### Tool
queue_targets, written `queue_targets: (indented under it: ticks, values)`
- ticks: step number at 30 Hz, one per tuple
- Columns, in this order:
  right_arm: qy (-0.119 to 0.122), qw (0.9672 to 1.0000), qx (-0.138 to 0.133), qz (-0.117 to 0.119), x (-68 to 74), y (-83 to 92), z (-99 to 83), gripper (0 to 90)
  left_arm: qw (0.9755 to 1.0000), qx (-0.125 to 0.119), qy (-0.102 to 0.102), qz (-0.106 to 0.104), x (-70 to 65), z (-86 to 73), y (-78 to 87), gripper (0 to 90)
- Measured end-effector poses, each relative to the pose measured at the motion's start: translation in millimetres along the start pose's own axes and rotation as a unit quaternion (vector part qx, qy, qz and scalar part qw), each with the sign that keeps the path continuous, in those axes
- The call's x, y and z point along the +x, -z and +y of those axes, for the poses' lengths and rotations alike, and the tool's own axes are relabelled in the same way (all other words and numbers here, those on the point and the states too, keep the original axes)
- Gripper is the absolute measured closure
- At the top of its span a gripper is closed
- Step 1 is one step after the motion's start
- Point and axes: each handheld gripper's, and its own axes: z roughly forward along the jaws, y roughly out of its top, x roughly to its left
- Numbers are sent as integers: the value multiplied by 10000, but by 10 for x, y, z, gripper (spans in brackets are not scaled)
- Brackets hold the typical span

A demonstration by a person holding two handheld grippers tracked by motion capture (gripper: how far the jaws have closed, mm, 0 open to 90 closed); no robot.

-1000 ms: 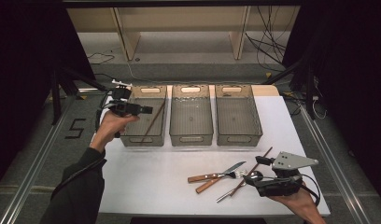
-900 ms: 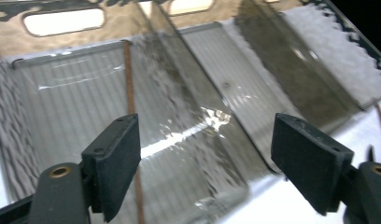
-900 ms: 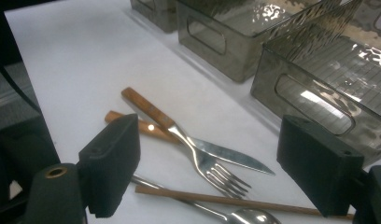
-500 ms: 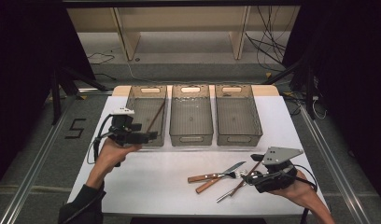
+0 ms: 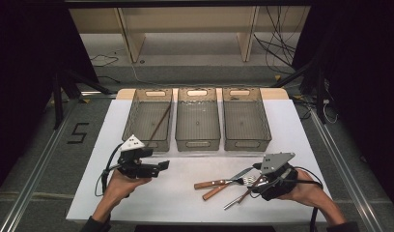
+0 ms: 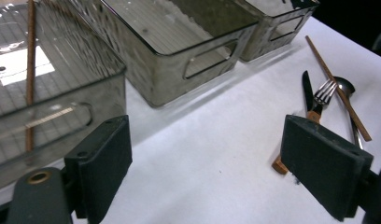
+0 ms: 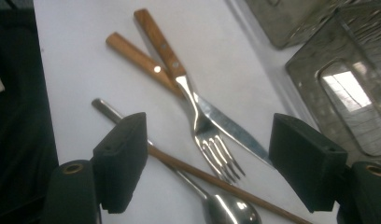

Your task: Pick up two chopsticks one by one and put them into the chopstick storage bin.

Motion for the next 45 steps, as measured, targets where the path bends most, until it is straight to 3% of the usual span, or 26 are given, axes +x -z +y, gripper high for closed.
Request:
queue_targets:
  ticks: [2,7,11,12,17,21,28,45]
  values:
    - [167,9995,235,83,-6,-49,-6,318,10000,-35,-71,52,-29,-85,-12,164]
    - [364,9980,496,156,28,-125,5,342,9999,44,-133,32,-77,-237,-54,162]
    - [565,9952,765,217,65,-204,9,362,10000,17,-82,24,-72,-299,-60,162]
    - [684,9932,901,266,84,-237,10,371,10000,9,-49,21,-74,-314,-64,162]
    - [875,9895,1096,337,119,-293,5,394,9999,89,-45,29,-51,-369,-66,162]
    - [1012,9875,1140,398,143,-334,-1,415,9999,109,-27,23,-53,-391,-66,162]
    - [1327,9806,1360,473,208,-432,10,448,10000,76,-58,22,-63,-396,-51,162]
    - [1714,9725,1493,507,294,-564,32,535,9999,121,-16,-31,-66,-414,-73,162]
